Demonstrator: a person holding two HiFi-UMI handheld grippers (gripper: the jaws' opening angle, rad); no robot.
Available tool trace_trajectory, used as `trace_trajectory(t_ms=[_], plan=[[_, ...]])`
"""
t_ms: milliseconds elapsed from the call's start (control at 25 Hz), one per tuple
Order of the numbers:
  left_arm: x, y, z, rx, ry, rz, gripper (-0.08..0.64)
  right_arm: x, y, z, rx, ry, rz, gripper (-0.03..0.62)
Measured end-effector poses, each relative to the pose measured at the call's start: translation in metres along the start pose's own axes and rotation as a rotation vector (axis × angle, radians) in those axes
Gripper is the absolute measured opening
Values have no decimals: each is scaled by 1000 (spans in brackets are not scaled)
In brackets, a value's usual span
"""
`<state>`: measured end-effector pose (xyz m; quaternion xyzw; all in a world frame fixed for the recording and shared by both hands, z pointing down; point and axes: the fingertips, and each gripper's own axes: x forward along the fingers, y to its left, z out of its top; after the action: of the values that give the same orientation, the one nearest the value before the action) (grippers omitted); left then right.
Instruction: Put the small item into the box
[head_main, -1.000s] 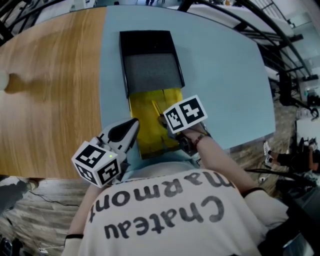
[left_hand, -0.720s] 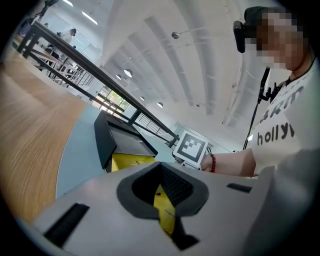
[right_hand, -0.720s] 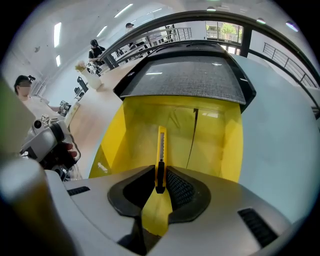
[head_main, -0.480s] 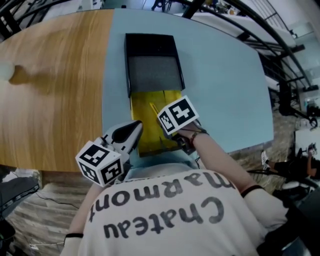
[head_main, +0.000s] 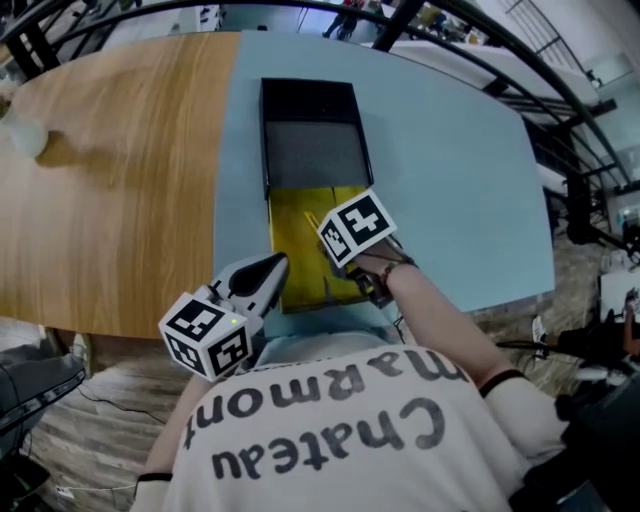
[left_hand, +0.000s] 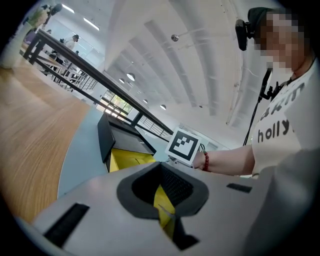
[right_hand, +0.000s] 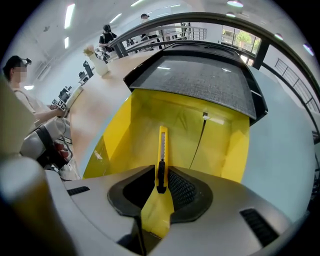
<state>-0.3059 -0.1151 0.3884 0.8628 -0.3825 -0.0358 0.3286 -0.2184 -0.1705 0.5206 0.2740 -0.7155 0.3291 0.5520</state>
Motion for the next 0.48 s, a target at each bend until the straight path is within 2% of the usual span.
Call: trace_trajectory(t_ms=[320,400,480], plan=[[-8,1,-1,12,-24,37,2,2,4,3,-24,-18,24,95],[-10,1,0,14,-29,48,3,2,5,4,-37,-16,31,139],[-13,1,2,15,-38,64,2,0,6,5,-44,-28,32,153]])
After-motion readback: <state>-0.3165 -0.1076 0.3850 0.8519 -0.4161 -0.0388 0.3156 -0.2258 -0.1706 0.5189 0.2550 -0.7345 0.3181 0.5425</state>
